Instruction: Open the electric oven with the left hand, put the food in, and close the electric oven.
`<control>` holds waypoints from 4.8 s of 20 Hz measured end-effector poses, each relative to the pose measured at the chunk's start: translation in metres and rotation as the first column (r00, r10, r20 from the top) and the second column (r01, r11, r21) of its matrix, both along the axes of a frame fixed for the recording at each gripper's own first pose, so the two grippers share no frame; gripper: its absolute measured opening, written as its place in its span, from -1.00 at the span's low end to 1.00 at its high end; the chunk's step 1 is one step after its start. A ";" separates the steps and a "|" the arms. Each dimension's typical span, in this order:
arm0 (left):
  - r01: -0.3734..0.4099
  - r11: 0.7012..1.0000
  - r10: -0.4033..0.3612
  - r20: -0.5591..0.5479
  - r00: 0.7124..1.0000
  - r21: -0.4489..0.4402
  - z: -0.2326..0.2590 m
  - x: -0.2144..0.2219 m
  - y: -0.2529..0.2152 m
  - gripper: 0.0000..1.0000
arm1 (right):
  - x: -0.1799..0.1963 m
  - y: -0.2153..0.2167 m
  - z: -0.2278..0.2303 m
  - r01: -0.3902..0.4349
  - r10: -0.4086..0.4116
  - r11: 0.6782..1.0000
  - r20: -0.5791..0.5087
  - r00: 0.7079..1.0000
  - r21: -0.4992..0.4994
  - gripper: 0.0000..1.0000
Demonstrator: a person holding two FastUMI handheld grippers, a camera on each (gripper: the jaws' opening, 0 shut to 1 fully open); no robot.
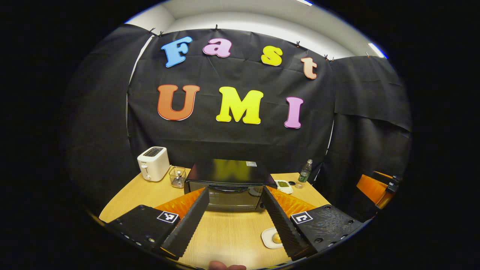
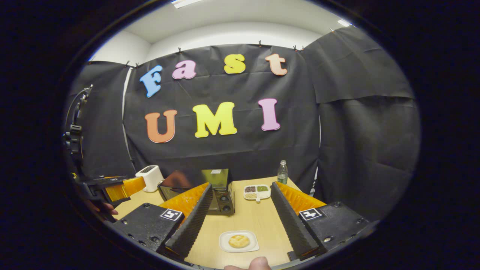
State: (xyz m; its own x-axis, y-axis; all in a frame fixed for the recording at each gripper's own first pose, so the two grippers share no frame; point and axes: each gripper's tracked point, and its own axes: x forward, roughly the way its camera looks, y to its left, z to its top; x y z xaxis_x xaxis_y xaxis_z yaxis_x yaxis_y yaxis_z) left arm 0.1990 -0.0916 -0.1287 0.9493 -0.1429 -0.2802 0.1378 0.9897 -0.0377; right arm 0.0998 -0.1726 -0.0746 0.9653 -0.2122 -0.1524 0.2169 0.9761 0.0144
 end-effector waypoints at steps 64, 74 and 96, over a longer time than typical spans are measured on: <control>0.020 0.999 -0.020 0.011 1.000 0.030 -0.020 -0.124 0.085 0.85 | -0.092 0.058 -0.114 0.045 -0.041 0.999 -0.281 0.959 0.008 0.96; -0.078 0.997 0.077 0.082 0.994 0.011 0.055 -0.152 0.106 0.85 | -0.037 0.035 -0.256 0.059 -0.019 0.995 -0.438 0.899 0.078 0.94; -0.079 0.996 0.079 -0.005 0.997 0.036 0.029 -0.070 0.038 0.85 | 0.038 0.006 -0.374 0.052 0.034 0.991 -0.610 0.792 0.123 0.65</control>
